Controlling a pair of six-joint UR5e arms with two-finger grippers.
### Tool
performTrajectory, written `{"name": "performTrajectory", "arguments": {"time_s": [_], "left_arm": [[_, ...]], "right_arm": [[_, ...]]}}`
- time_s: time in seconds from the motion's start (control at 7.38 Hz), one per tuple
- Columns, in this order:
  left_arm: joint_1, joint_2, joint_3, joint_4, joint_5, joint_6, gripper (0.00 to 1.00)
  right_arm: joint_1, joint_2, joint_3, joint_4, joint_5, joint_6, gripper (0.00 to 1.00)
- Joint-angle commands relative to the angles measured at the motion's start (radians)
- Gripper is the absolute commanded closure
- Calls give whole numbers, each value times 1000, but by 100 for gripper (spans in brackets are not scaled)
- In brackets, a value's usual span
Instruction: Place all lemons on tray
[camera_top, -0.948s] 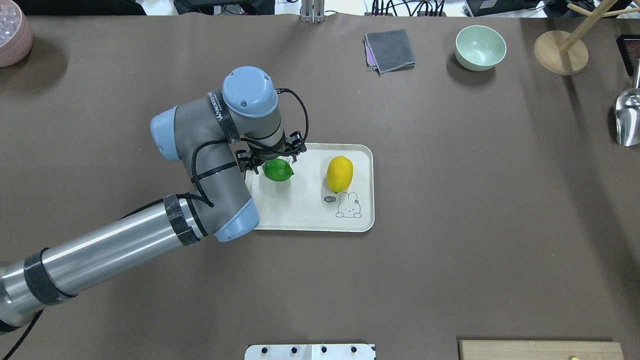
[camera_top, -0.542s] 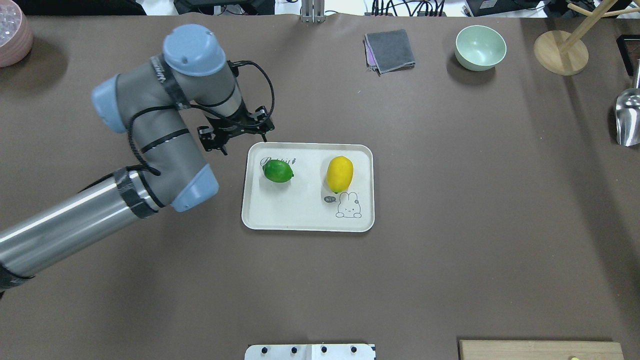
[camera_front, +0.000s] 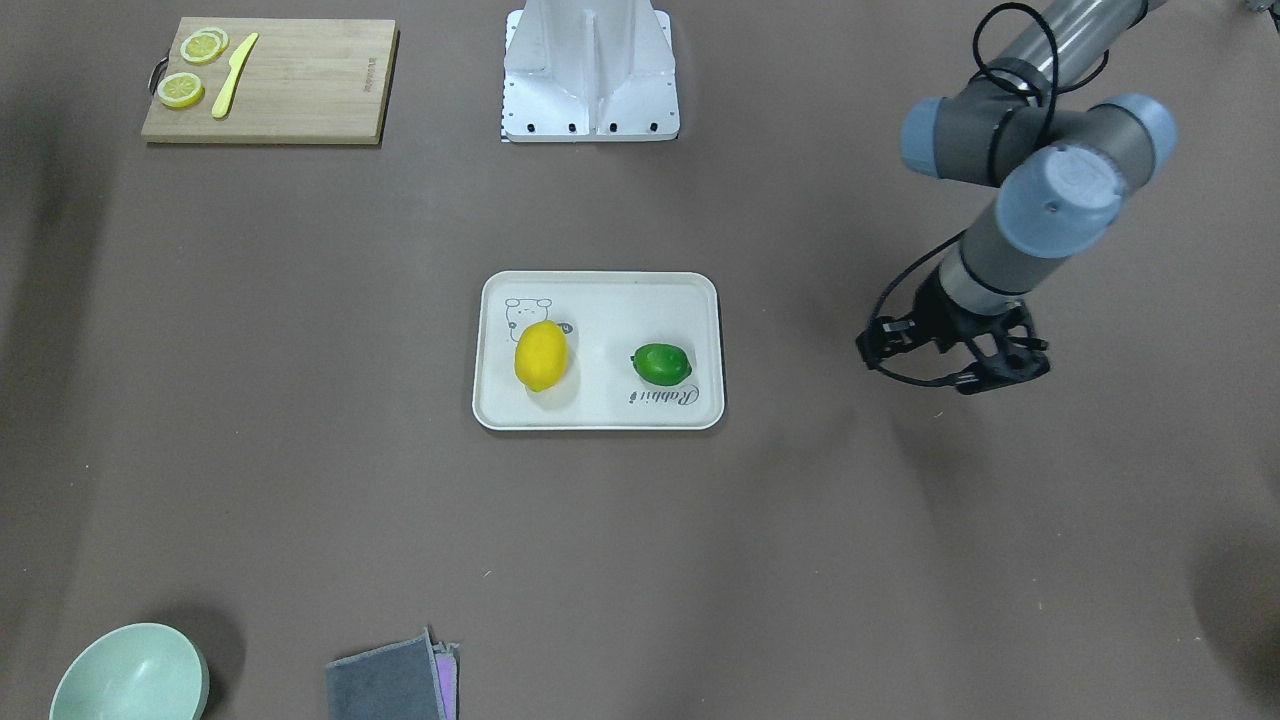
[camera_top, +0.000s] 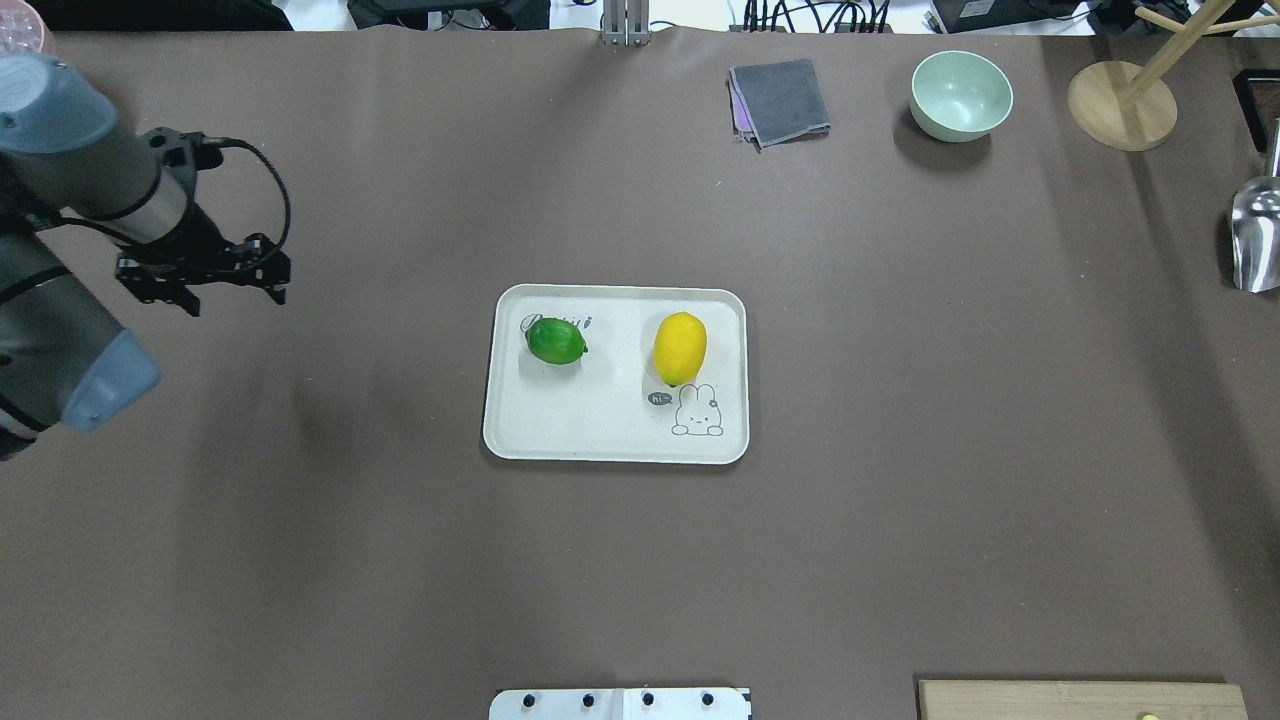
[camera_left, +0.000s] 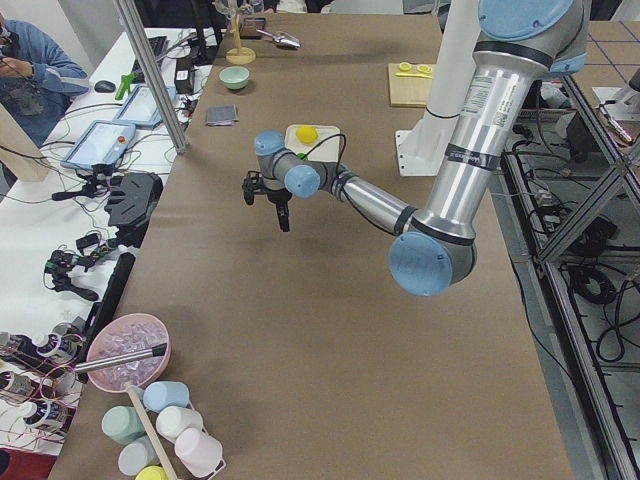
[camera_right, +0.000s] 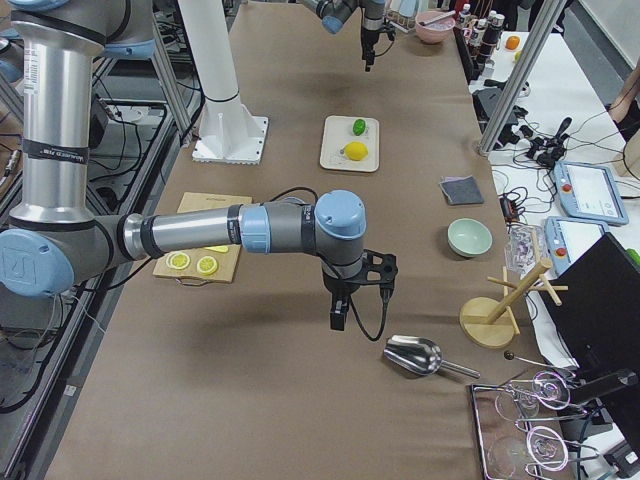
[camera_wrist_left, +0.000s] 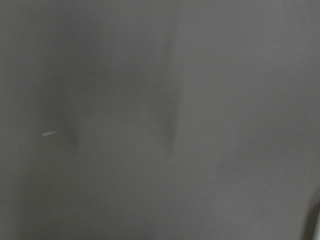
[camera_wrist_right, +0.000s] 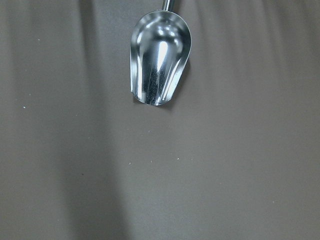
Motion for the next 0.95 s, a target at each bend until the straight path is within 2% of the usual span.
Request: {"name": "performTrajectory", "arguments": {"time_s": [0.0, 0.27, 0.81], "left_arm": [[-145, 170, 4, -5, -55, 209, 2], [-278, 221, 88, -2, -95, 399, 2], [-432, 260, 117, 12, -96, 552, 2]], "right_arm": [[0, -1, 2, 2, -4, 0, 0], [1, -2, 0, 2, -6, 0, 0], [0, -1, -3, 2, -4, 0, 0]]}}
